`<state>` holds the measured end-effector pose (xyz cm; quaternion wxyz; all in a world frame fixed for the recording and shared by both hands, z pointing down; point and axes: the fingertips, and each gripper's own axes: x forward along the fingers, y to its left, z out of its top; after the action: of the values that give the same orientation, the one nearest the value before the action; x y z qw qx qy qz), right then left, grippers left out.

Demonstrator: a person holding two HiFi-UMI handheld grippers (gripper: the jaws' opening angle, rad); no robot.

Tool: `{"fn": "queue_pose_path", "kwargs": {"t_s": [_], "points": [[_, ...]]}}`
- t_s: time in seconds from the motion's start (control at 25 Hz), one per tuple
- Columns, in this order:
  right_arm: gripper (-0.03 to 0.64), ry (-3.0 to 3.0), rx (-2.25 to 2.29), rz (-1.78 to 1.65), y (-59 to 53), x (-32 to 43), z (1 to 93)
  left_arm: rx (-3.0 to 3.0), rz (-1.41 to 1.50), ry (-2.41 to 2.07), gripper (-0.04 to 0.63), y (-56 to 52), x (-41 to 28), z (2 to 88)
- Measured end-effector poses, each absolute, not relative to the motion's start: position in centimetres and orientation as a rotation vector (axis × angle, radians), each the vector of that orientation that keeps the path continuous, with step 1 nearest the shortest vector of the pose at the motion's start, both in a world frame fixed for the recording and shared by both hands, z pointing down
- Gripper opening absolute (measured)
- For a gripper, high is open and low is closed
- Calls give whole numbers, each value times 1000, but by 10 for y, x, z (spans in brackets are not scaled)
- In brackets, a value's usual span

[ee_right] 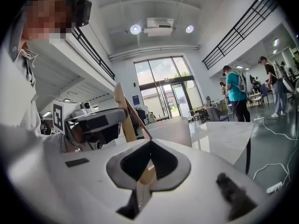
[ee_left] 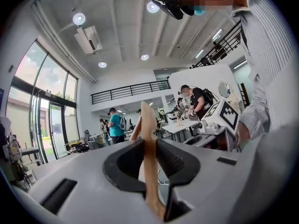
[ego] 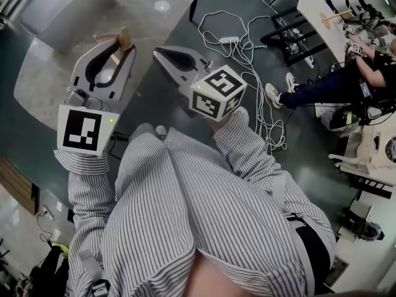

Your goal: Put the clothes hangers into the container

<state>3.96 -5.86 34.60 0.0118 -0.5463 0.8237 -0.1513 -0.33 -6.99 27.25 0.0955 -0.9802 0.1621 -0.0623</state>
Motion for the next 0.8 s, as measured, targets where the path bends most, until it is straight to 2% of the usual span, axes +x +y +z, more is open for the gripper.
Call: {"fn": "queue_pose_path", "kwargs": {"t_s": [0.4,0.8], "points": [[14,2582,-1692,-500,-65,43,362,-2923,-182,542,91,-81,-6,284],[14,2658,-1613,-425,-138,85,348,-2899,-190,646,91,-148,40,277]]}}
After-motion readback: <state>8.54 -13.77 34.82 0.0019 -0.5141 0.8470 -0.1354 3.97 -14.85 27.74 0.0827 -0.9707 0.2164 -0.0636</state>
